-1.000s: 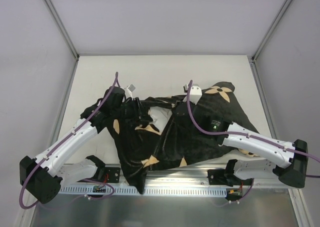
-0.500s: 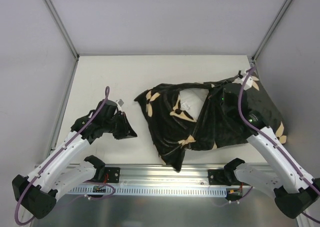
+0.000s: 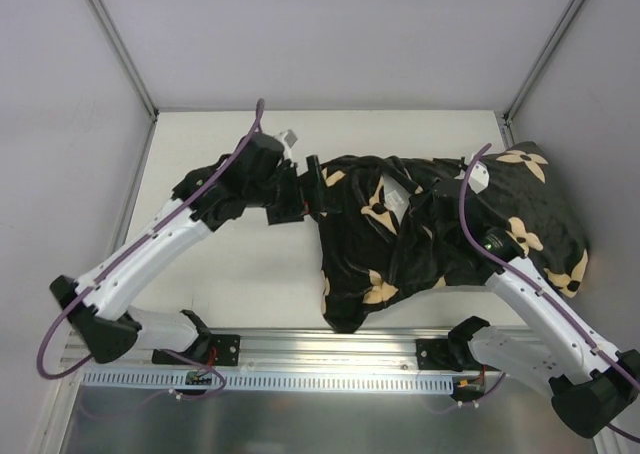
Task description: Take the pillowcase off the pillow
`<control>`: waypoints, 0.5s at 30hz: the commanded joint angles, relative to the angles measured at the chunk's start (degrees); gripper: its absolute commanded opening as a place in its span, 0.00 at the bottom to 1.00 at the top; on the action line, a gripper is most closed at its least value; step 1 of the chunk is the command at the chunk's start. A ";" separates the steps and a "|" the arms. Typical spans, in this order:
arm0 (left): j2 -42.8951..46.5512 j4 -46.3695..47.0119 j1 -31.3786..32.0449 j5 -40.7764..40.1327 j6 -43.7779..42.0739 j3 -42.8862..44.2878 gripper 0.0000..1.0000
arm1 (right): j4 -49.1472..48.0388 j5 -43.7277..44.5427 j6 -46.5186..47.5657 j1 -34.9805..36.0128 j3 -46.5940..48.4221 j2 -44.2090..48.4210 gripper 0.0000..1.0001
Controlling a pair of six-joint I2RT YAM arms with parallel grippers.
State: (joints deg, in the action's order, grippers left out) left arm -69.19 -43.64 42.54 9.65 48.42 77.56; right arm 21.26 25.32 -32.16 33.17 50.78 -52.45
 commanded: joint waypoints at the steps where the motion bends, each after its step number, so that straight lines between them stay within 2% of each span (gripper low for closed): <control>1: -11.45 0.40 1.14 -4.46 0.18 9.85 0.99 | -1.92 0.08 -0.62 0.67 1.77 0.68 0.01; 5: -22.02 0.04 1.66 -2.27 0.36 19.02 0.99 | -1.39 -0.01 -0.36 0.76 1.69 1.20 0.01; 9: -31.24 -1.26 3.77 -3.41 -0.61 28.14 0.99 | -1.30 -0.62 -0.18 0.76 1.25 1.21 0.01; 15: -39.26 -3.21 5.97 -2.71 -2.19 35.63 0.99 | -1.57 -1.41 -0.71 0.85 0.90 0.68 0.01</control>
State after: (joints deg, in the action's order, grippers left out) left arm -107.66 -44.88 47.35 7.14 48.21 108.33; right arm 21.26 24.56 -32.16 33.69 50.78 -52.34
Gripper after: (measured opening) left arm 0.986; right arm 0.030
